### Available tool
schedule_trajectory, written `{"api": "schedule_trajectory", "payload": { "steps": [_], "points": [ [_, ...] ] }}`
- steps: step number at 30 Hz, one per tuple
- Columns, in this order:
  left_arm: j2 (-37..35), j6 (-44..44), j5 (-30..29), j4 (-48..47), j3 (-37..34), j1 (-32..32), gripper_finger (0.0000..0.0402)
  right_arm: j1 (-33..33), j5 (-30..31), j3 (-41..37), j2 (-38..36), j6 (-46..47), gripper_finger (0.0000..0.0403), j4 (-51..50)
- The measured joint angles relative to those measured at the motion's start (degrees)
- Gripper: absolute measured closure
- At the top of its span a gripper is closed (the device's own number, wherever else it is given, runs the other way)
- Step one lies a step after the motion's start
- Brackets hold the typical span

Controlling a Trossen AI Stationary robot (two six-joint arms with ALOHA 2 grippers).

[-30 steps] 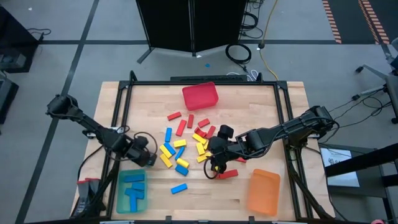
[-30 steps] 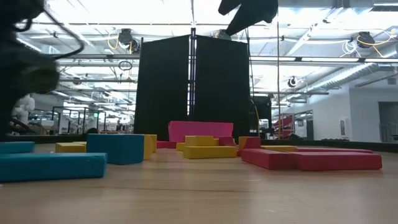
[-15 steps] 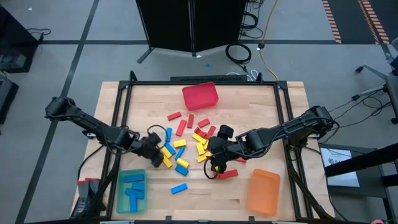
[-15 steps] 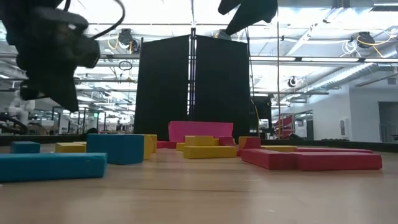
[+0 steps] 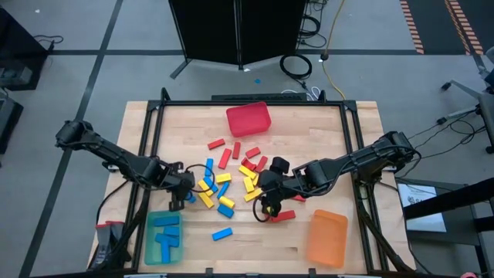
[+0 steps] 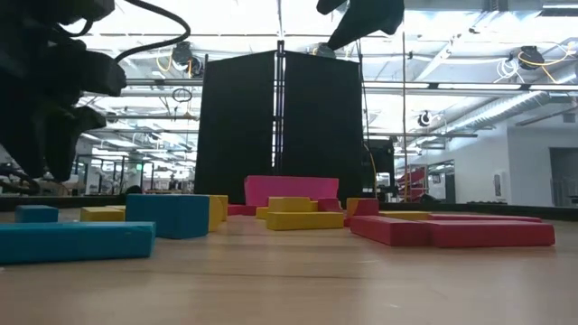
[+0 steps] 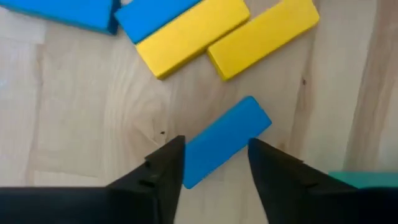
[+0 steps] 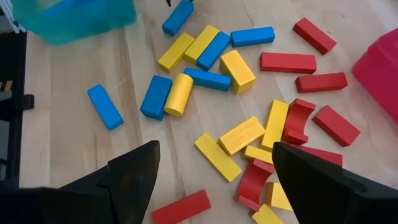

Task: Sort blocks
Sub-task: Put the blue block into the green bin

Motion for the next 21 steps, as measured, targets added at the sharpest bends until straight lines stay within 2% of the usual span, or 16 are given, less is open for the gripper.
{"api": "schedule_trajectory", "payload": {
  "steps": [4,13,17,21],
  "points": [
    [0.0,1.9,1.4,-0.2,0.0,0.0,0.0191,0.0,0.0,0.0,0.0,0.5,0.0097,0.1],
    [0.7,8.4,4.4,-1.8,0.0,0.0,0.0187,0.0,0.0,0.0,0.0,0.4,0.0097,0.2],
    [3.5,9.2,6.3,-1.7,0.0,0.0,0.0187,0.0,0.0,0.0,0.0,0.4,0.0097,0.2],
    [8.3,9.1,5.0,-1.4,0.0,0.0,0.0187,0.0,0.0,0.0,0.0,0.4,0.0097,0.2]
  ]
}}
